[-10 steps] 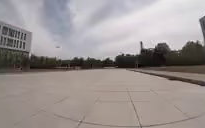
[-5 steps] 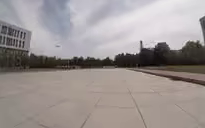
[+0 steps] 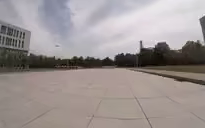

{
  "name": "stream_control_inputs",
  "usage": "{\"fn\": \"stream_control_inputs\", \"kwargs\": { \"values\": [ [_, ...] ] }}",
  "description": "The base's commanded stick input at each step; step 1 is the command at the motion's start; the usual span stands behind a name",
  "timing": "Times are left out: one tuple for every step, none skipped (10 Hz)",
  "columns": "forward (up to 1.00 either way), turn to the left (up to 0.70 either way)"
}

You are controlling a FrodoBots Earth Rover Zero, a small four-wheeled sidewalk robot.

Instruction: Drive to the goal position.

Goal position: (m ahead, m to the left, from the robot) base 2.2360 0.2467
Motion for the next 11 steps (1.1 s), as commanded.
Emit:
{"fn": "stream_control_inputs", "kwargs": {
  "values": [
    [0.70,0.00],
    [0.70,0.00],
    [0.70,0.00],
    [0.70,0.00],
    [0.70,0.00],
    [0.70,0.00],
    [0.70,0.00],
    [0.70,0.00],
    [0.70,0.00],
    [0.70,0.00],
    [0.70,-0.35]
  ]
}}
